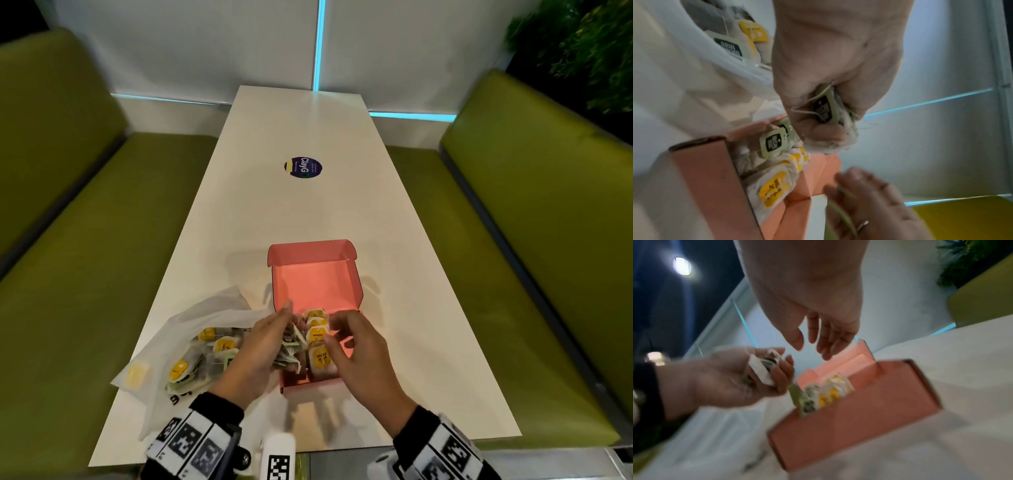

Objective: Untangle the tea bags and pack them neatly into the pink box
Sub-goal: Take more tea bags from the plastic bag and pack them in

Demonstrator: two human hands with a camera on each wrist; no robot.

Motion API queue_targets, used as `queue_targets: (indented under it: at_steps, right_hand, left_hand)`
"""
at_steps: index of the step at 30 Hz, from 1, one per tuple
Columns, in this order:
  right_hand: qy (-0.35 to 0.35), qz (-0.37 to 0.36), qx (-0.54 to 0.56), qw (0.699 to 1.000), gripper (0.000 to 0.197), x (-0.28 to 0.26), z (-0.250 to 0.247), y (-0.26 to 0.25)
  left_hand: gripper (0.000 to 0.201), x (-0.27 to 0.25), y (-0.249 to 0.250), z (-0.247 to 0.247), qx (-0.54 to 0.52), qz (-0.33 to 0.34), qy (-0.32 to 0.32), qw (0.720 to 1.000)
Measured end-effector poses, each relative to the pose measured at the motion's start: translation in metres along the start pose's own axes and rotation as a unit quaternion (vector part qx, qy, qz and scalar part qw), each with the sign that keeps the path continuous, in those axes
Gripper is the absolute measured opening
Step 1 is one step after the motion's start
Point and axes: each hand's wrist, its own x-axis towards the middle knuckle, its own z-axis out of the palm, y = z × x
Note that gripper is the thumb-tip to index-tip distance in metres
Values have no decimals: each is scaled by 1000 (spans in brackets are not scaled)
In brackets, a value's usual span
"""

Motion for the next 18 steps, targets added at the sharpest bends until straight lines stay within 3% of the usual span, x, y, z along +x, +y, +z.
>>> queue_targets:
  at_steps: [3,6,10,15,18]
  right_hand:
    - [-38,-28,73,996,14,2,-6,-25]
    - [-57,-32,31,997,18,7,-5,-30]
    - [-37,23,54,998,7,13,-6,-33]
    - [-33,120,146,981,19,17,-18,-38]
    - [-10,145,193,970,14,20,-26,-41]
  left_hand:
    - [49,-4,2,4,-43,-14,-25,999]
    - [50,-8,0,9,-69,-12,-33,997]
    - [51,-10,-4,12,-86,0,-49,995]
    - [52,-13,-6,10,-103,27,-67,992]
    - [63,-13,-8,5,-96,37,-85,991]
